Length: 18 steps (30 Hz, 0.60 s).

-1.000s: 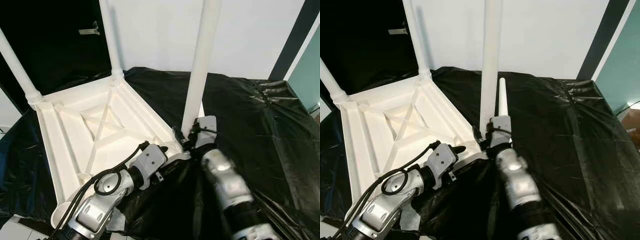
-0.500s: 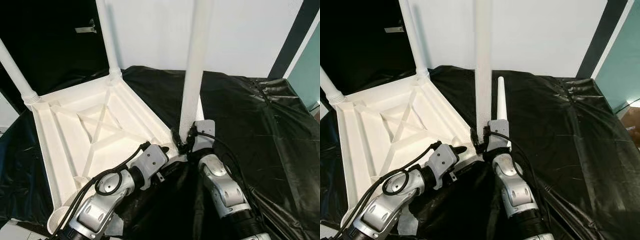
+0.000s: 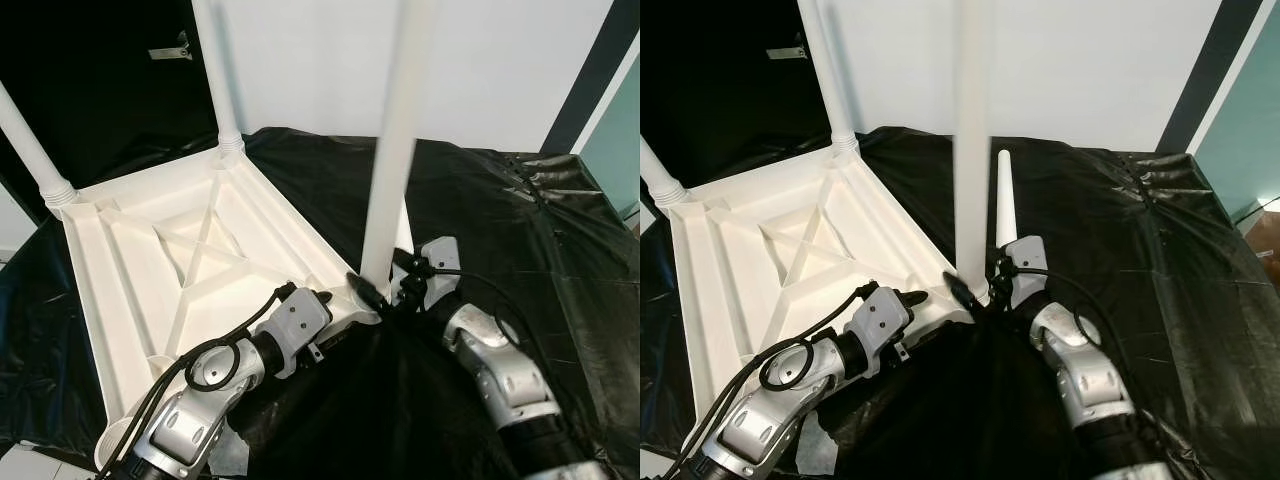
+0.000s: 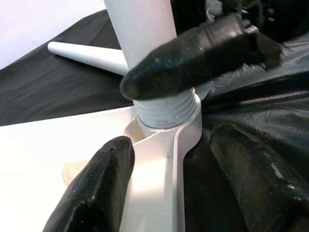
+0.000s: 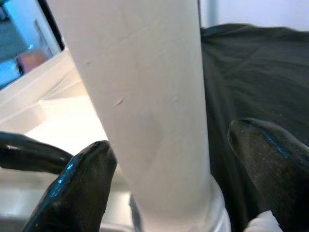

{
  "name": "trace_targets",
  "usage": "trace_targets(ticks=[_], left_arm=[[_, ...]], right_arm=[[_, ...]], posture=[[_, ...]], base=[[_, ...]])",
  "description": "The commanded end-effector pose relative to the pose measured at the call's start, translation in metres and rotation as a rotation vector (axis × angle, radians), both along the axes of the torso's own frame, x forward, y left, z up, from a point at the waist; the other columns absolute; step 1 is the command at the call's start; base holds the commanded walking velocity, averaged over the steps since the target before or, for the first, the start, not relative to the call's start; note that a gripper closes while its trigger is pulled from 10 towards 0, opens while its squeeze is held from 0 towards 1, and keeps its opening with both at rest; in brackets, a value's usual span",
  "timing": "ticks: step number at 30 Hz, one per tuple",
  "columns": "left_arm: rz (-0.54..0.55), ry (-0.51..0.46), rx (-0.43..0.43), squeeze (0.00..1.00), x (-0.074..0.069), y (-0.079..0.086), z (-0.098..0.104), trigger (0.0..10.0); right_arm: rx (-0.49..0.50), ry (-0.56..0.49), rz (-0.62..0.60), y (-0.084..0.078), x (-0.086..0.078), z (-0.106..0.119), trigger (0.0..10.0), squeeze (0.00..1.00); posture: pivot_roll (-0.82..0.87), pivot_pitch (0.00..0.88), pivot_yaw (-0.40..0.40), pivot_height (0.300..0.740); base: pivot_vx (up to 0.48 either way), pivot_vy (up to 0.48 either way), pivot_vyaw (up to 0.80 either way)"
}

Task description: Building children table

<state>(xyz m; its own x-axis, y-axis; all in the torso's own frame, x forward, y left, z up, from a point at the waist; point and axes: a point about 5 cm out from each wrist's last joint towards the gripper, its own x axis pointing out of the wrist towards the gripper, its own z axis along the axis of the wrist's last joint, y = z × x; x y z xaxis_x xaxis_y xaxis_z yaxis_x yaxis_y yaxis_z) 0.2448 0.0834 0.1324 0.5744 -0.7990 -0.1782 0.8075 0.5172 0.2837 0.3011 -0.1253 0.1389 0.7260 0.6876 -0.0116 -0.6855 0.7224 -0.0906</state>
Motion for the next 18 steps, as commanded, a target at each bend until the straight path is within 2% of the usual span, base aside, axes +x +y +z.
trace_targets(ticks=[1,11,12,14,15,18], left_arm=[[0.003,-0.002,0.004,0.00,0.000,0.001,-0.001,10.0],[0.007,0.017,0.003,0.00,0.000,0.002,-0.003,10.0],[0.007,0.012,0.010,0.00,0.000,0.003,-0.003,10.0],[0.007,0.012,0.010,0.00,0.000,0.003,-0.003,10.0],[0.011,0.008,0.015,0.00,-0.001,0.005,-0.003,10.0],[0.024,0.000,0.021,0.00,0.000,0.007,-0.003,10.0]], right_arm=[[-0.012,-0.005,0.060,0.002,0.004,0.002,10.0,0.00],[-0.094,0.018,0.218,0.008,0.024,0.004,10.0,0.00],[-0.100,0.021,0.232,0.009,0.025,0.004,4.0,0.00],[-0.100,0.021,0.232,0.009,0.025,0.004,4.0,0.00],[-0.109,0.026,0.244,0.009,0.027,0.002,0.0,0.00],[-0.104,0.043,0.248,0.006,0.029,0.000,0.0,0.00]], posture=[[-0.01,0.000,-0.040,0.740],[0.03,0.000,-0.058,0.740],[0.03,0.000,-0.061,0.740],[0.03,0.000,-0.061,0.740],[0.04,0.000,-0.066,0.740],[0.05,0.000,-0.073,0.740]], base=[[0.000,0.000,0.00],[0.000,0.000,0.00],[0.000,0.000,0.00],[0.000,0.000,0.00],[0.000,0.000,0.00],[0.000,0.000,0.00]])
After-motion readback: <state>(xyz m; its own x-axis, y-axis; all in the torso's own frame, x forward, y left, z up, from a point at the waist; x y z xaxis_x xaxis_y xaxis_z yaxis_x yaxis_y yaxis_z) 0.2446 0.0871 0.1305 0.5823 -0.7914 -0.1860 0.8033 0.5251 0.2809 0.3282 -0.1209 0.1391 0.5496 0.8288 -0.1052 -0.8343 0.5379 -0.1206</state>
